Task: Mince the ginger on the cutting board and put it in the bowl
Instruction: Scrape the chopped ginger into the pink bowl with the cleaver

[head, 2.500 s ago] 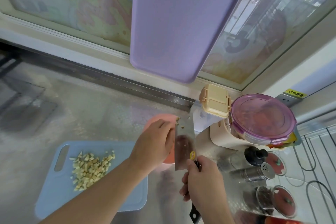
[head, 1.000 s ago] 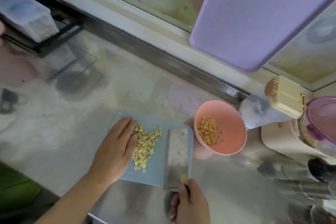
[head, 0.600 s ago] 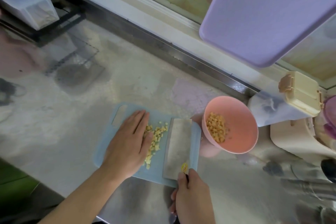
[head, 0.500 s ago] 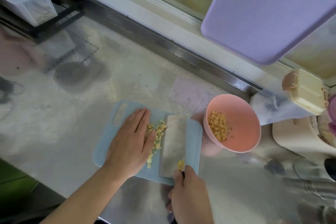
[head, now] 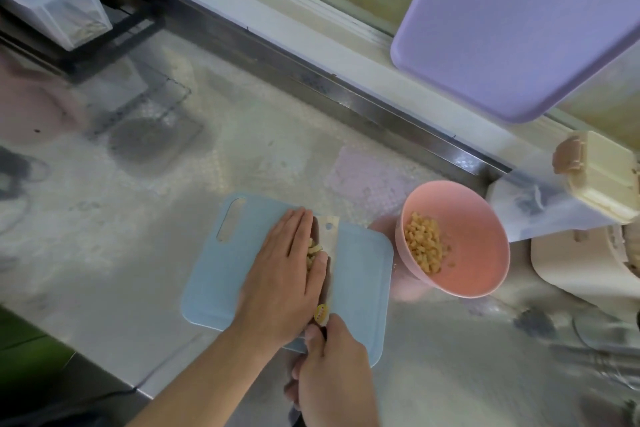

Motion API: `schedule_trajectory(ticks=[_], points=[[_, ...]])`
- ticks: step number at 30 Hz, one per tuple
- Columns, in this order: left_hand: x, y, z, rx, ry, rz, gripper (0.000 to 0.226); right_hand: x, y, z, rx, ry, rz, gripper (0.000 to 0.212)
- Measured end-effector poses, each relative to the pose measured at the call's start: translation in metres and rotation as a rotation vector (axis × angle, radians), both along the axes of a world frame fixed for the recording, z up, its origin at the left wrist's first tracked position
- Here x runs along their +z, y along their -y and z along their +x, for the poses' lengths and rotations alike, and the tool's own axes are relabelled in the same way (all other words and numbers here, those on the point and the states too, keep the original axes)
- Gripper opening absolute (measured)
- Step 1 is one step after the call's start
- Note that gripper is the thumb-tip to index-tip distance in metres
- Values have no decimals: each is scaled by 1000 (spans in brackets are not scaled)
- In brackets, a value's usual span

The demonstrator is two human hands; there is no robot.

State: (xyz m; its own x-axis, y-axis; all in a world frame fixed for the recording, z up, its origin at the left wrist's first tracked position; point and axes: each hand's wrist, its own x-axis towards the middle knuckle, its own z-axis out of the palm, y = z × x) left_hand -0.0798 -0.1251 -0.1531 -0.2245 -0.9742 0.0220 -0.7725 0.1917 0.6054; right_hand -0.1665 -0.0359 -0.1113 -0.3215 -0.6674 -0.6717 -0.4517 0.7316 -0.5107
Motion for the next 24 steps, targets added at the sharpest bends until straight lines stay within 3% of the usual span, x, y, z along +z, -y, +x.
schedule_trajectory(ticks=[8, 14, 24], points=[[2, 1, -14, -15, -74, 4, 57, 14, 2, -11, -144, 288, -23, 25], [10, -1, -16, -31, -96, -17, 51, 25, 0, -17, -182, 354, -71, 28], [91, 21, -50, -94, -59, -186, 53, 90, 11, -50, -216, 476, -216, 24]])
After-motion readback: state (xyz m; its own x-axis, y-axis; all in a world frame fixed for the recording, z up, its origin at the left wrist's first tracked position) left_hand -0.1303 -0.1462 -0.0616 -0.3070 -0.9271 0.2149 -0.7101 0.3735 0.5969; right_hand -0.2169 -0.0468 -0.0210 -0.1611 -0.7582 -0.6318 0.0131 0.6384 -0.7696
